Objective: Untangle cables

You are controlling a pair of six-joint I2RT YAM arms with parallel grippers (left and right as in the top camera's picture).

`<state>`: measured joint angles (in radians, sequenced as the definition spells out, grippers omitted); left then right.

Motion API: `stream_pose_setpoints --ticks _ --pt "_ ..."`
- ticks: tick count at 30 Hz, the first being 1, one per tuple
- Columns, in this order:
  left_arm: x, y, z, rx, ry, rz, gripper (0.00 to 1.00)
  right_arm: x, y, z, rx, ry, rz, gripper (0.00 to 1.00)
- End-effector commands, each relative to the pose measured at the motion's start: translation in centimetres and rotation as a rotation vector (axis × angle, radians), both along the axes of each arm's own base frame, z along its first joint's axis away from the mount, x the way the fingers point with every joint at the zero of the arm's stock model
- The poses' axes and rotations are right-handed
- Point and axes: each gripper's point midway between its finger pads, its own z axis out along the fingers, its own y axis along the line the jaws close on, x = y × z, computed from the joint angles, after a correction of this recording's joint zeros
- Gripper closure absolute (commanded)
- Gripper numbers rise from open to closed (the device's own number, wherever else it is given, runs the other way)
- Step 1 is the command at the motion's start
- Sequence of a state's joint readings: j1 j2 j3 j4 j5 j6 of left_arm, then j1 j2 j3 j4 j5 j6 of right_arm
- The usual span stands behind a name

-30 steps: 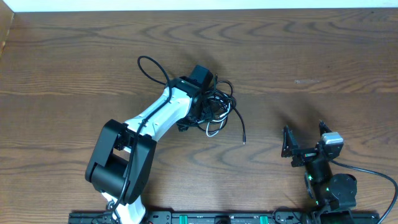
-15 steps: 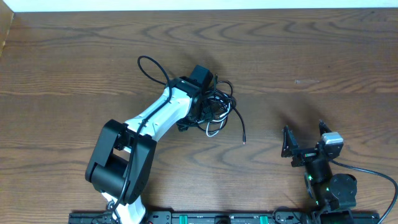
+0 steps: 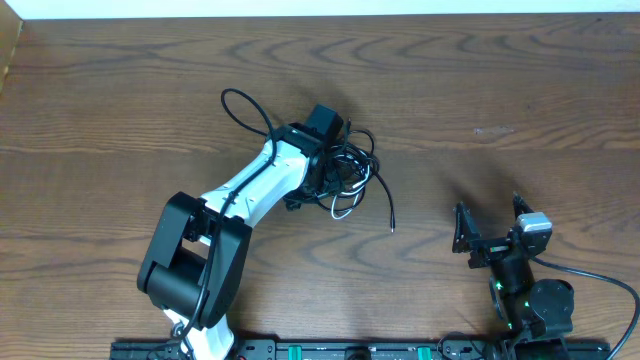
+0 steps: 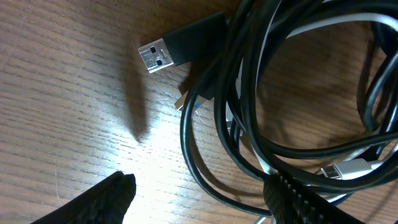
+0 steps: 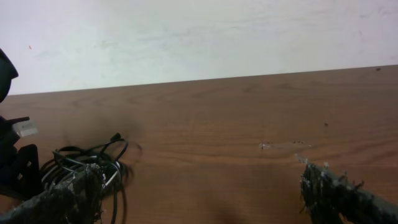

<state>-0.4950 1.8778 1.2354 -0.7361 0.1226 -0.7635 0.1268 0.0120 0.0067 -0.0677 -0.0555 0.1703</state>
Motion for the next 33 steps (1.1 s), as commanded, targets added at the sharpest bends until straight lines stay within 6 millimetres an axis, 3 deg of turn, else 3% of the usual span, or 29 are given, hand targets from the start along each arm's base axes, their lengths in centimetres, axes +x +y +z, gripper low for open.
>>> stream_pose_setpoints --ticks 1,33 --pt "-0.11 0.57 -0.43 0.033 0.000 0.010 0.28 -0.03 0.12 -0.11 -0.015 0.000 0.006 0.01" --pt "0.22 0.40 -0.40 0.026 -0.013 0.010 0.28 -0.03 0.12 -0.11 -0.015 0.000 0.006 0.01"
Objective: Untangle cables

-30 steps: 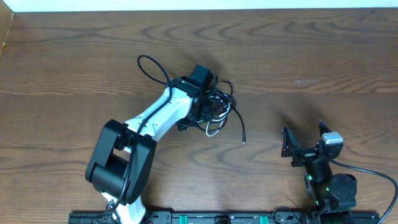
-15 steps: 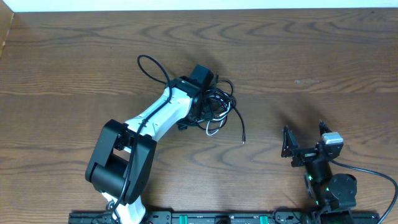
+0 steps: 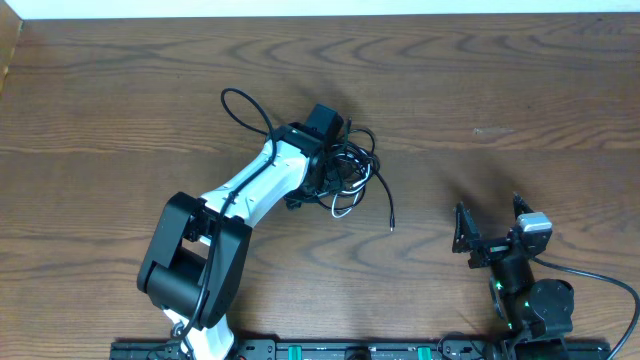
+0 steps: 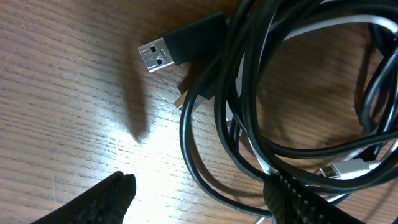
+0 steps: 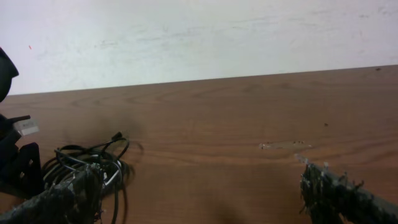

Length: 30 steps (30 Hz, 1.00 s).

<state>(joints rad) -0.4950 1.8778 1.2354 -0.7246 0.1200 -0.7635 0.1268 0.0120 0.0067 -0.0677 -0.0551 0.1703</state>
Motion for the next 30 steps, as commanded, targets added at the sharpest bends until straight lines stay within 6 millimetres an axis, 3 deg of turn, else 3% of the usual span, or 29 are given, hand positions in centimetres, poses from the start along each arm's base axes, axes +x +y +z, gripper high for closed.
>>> stream_pose_setpoints --ticks 1,13,15,18,26,30 --pt "-0.1 0.5 -0.4 0.029 -0.002 0.010 0.28 0.0 0.1 -0.1 -0.015 0.000 0.006 0.01" --pt "-0.1 0.5 -0.4 0.029 -0.001 0.009 0.29 0.0 0.1 -0.1 -0.015 0.000 0.006 0.01" --pt "-0.1 0.5 -0.4 0.029 -0.001 0.009 0.44 0.0 0.1 -0.1 -0.015 0.000 0.006 0.01" --pt "-0.1 0.5 -0.4 0.028 -0.001 0.009 0.92 0.0 0.1 -0.1 -0.015 0.000 0.006 0.01" --pt "-0.1 0.2 -0.2 0.007 0.002 -0.010 0.92 0.0 0.1 -0.1 -0.015 0.000 0.006 0.01" --pt "0.0 -1.5 0.8 -0.096 0.011 -0.110 0.92 0.0 0.1 -0.1 -0.015 0.000 0.006 0.01"
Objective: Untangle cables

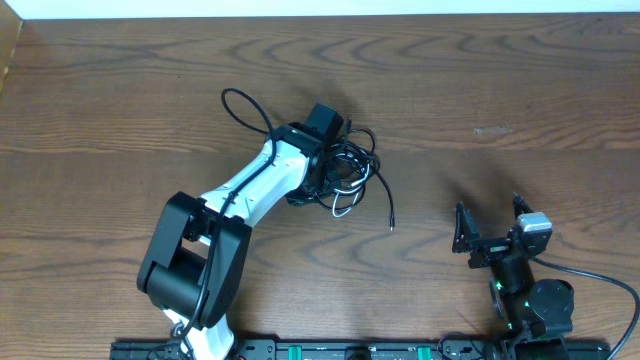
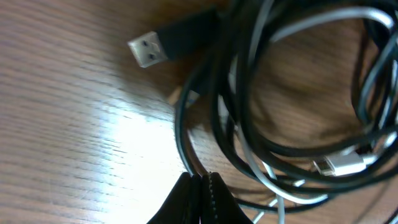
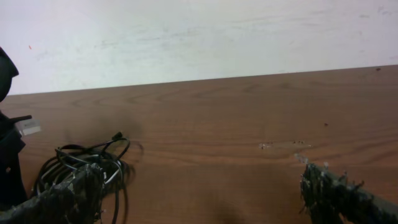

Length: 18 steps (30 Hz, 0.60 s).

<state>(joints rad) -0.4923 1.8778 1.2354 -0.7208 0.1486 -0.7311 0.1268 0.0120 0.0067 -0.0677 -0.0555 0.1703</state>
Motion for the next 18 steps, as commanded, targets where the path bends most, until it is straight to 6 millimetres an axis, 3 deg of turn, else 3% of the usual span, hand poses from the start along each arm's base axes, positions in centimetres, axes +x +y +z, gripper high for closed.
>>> stream_pose_setpoints --ticks 1,10,14,17,18 --pt "0.1 -1.6 1.1 -0.111 0.011 -0.090 0.92 0.0 0.1 -0.1 -0.015 0.000 0.006 0.01" --pt "-0.4 -4.1 5.6 -0.411 0.042 -0.094 0.93 0.0 0.1 -0.1 -0.015 0.000 0.006 0.01" --pt "-0.3 -4.1 6.4 -0.422 0.023 -0.097 0.91 0.0 0.1 -0.1 -0.015 0.000 0.006 0.01" --pt "-0.6 -4.1 6.1 -0.413 0.027 -0.117 0.73 0.0 0.1 -0.1 -0.015 0.000 0.006 0.01" --pt "-0.8 -4.1 6.0 -0.400 0.026 -0.137 0.59 0.0 0.1 -0.1 -0.015 0.000 0.006 0.01"
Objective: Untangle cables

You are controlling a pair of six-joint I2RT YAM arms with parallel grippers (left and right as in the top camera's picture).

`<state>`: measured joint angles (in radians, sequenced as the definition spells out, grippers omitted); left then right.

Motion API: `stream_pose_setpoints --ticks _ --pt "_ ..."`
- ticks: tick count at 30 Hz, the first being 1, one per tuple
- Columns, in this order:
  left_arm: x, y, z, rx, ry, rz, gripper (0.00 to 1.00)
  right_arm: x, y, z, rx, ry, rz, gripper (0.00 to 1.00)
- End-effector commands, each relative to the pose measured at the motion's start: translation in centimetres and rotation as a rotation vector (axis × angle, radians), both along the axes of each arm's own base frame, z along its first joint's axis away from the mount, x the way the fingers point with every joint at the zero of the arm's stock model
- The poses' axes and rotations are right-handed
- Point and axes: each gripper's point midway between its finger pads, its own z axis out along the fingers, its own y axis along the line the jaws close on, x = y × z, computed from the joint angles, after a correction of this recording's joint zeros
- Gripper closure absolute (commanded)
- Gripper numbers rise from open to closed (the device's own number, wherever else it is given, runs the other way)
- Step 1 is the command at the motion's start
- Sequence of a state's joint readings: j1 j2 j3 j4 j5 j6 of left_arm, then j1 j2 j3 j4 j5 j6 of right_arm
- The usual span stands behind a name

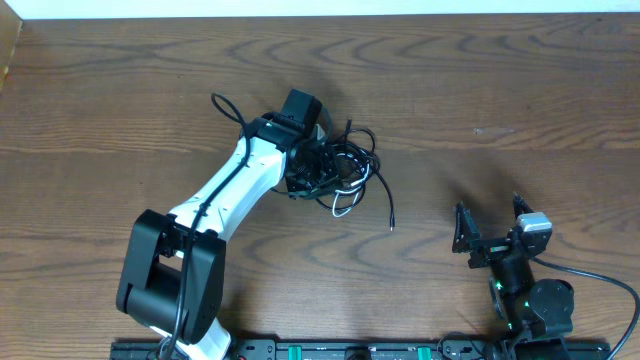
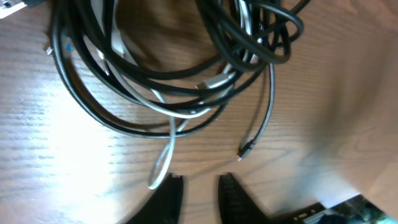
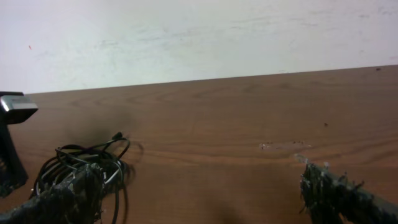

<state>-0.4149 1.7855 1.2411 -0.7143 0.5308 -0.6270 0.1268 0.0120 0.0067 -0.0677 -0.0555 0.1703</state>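
Observation:
A tangle of black and white cables (image 1: pixel 343 167) lies on the wooden table; it also shows in the left wrist view (image 2: pixel 174 68) and, far off, in the right wrist view (image 3: pixel 87 160). A thin black lead (image 2: pixel 261 124) and a white cable end (image 2: pixel 163 163) trail out of it. My left gripper (image 1: pixel 305 185) hangs above the tangle's near-left edge. Its fingers (image 2: pixel 200 186) stand a little apart with only bare wood between them, and the white end lies just beyond one fingertip. My right gripper (image 1: pixel 488 215) is wide open and empty (image 3: pixel 199 196) at the front right, far from the cables.
A loose black lead ends at a small plug (image 1: pixel 391 228) between the tangle and the right arm. A black cable loop (image 1: pixel 228 112) on my left arm sticks out to the left of the wrist. The table's back edge (image 3: pixel 249 74) meets a white wall.
My left wrist has drawn back and risen, so the whole tangle now shows below it. Its fingers were pressed together and now stand slightly apart. The tangle lies where it was. The right arm is unchanged.
My left gripper hung low over the tangle's left side, fingers wide apart beside a USB plug, and stayed so. Then its fingers were together beside a black cable. Now it is higher, slightly open and empty. The right arm stayed parked.

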Motion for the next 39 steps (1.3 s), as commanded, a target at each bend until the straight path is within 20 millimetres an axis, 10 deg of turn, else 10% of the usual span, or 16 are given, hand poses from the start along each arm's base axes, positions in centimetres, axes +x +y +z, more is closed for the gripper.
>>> stream_pose_setpoints --ticks 1,25,30,39 --pt "-0.3 -0.5 0.6 -0.002 -0.025 -0.062 0.54 0.0 0.1 -0.1 -0.015 0.000 0.006 0.01" --pt "-4.1 1.2 -4.1 0.468 -0.109 -0.114 0.46 0.0 0.1 -0.1 -0.015 0.000 0.006 0.01" --pt "-3.8 0.9 -4.2 0.457 -0.124 -0.110 0.90 0.0 0.1 -0.1 -0.015 0.000 0.006 0.01" --pt "-2.4 0.8 -1.6 0.409 -0.176 -0.073 0.93 0.0 0.1 -0.1 -0.015 0.000 0.006 0.01"
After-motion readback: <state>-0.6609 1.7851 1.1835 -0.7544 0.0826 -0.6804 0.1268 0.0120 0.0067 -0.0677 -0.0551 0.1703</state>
